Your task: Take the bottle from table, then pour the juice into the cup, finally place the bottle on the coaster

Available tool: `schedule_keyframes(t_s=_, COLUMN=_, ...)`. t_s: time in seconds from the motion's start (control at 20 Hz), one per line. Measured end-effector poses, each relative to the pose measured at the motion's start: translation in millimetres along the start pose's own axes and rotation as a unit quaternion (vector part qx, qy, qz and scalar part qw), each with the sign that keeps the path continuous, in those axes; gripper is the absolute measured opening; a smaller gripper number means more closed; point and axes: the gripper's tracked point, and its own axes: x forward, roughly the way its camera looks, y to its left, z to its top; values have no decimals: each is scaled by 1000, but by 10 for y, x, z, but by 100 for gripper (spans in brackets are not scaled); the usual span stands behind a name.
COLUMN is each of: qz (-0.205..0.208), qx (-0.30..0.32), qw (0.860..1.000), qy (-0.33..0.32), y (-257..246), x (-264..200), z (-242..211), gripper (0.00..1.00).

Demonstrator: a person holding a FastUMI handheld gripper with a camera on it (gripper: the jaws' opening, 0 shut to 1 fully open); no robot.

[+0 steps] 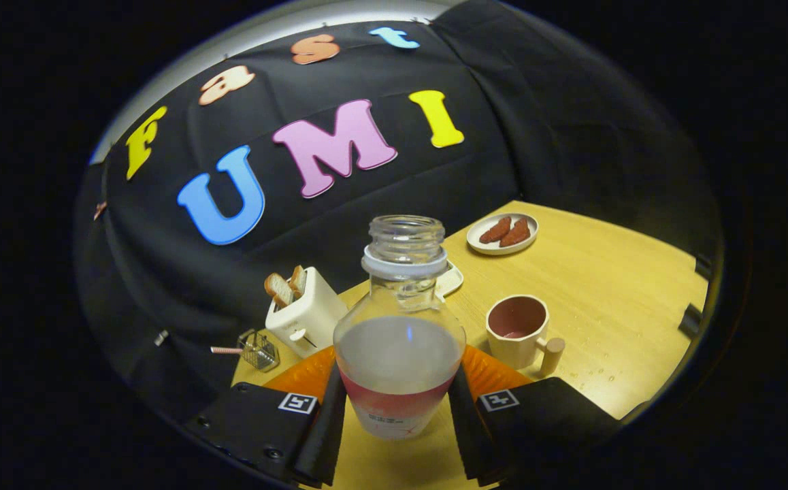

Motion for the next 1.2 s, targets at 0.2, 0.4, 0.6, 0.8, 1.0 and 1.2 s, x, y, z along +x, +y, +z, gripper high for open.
schedule_keyframes(t_s=0.2, qz=9, qx=-82, qw=996, qy=-26, y=72, x=18, z=-28, gripper=71)
schedule_keyframes(t_s=0.4, qz=22, qx=-143, qw=989, qy=-43, y=137, x=164, z=-18, gripper=72)
schedule_keyframes(t_s=0.6, qz=28, qx=-172, qw=982, qy=-65, y=129, x=553, z=71, gripper=72)
schedule_keyframes(t_s=0.8, qz=35, qx=-197, qw=976, qy=-83, y=132, x=1045, z=91, gripper=74)
schedule_keyframes(t_s=1.0, qz=15, qx=-215, qw=974, qy=-70, y=56, x=1481, z=-47, gripper=75)
schedule_keyframes(t_s=1.2, qz=-7, qx=-232, qw=970, qy=-68, y=-1, x=1842, z=-81, gripper=74)
